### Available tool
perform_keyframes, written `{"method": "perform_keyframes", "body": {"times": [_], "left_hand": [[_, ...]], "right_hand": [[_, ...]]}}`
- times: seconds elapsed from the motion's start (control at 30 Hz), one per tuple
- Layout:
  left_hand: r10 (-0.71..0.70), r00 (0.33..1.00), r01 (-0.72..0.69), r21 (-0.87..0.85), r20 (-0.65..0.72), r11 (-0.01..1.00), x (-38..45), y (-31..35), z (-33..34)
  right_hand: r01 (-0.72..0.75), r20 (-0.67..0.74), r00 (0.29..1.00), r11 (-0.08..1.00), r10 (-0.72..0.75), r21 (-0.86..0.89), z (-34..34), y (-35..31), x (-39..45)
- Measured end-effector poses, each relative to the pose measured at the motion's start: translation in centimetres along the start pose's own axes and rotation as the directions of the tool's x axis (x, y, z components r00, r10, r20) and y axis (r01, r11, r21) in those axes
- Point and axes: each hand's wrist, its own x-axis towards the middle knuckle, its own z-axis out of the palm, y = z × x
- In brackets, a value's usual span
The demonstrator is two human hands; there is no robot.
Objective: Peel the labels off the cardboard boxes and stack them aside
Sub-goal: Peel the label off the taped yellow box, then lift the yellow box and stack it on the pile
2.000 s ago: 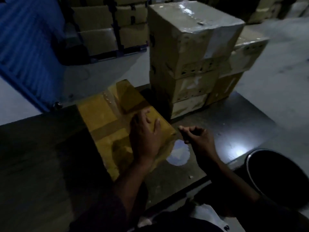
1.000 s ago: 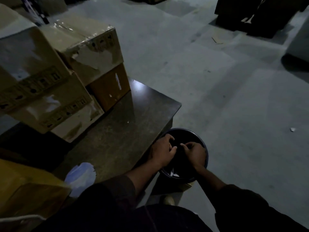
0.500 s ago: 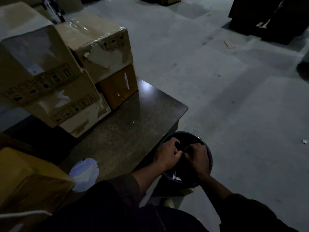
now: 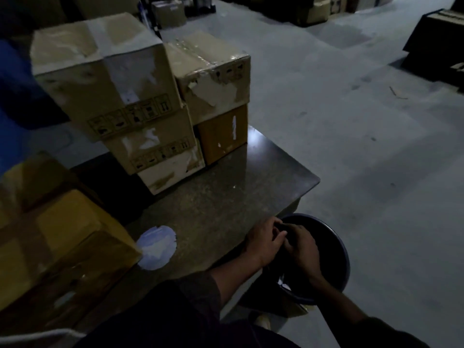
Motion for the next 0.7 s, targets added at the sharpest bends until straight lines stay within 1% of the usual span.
{"method": "perform_keyframes", "body": {"times": [0.1,0.17,0.23,0.27,0.33,0.43,0.47,0.53,0.57,0.6,0.63,0.7], "left_hand": [[-0.075,0.982,0.052,-0.135,-0.174,0.99,-0.8,-1.4,-2.4],[-0.135,0.942,0.079,-0.187,-0.307,0.979,-1.7,-2.2,-4.5],[-0.188,0.879,0.099,-0.219,-0.438,0.971,-3.0,-3.0,-7.4],[-0.209,0.839,0.1,-0.235,-0.502,0.967,-3.7,-3.4,-8.9],[-0.238,0.736,0.074,-0.274,-0.634,0.959,-5.5,-4.7,-12.4],[-0.261,0.606,0.075,-0.273,-0.751,0.959,-9.0,-7.2,-17.7],[-0.253,0.552,0.079,-0.252,-0.794,0.964,-10.4,-8.2,-19.7],[-0.229,0.419,0.08,-0.216,-0.879,0.973,-13.3,-10.2,-23.6],[-0.221,0.358,0.103,-0.197,-0.907,0.975,-14.7,-11.2,-25.4],[-0.225,0.314,0.142,-0.189,-0.922,0.972,-15.9,-12.2,-26.9],[-0.239,0.281,0.187,-0.191,-0.93,0.964,-17.3,-13.4,-28.6],[-0.289,0.236,0.288,-0.217,-0.928,0.933,-20.1,-16.0,-31.1]], "right_hand": [[0.047,0.013,0.999,0.988,-0.049,0.149,1.3,-3.5,1.3],[0.067,0.058,0.995,0.972,-0.082,0.226,2.3,-6.2,1.9],[0.102,0.117,0.983,0.955,-0.14,0.279,3.8,-9.2,2.2],[0.135,0.134,0.974,0.945,-0.182,0.299,4.3,-10.8,2.3],[0.217,0.173,0.942,0.915,-0.288,0.34,6.0,-14.5,2.0],[0.327,0.232,0.87,0.862,-0.435,0.388,8.9,-20.3,0.8],[0.362,0.241,0.844,0.84,-0.48,0.405,10.2,-22.4,0.4],[0.422,0.237,0.798,0.795,-0.554,0.436,12.7,-26.4,-0.5],[0.448,0.238,0.775,0.774,-0.586,0.447,13.8,-28.3,-0.9],[0.471,0.247,0.754,0.763,-0.609,0.443,14.8,-29.8,-1.3],[0.497,0.261,0.735,0.759,-0.626,0.421,16.0,-31.5,-1.7],[0.536,0.299,0.716,0.772,-0.63,0.342,18.0,-34.2,-2.3]]}}
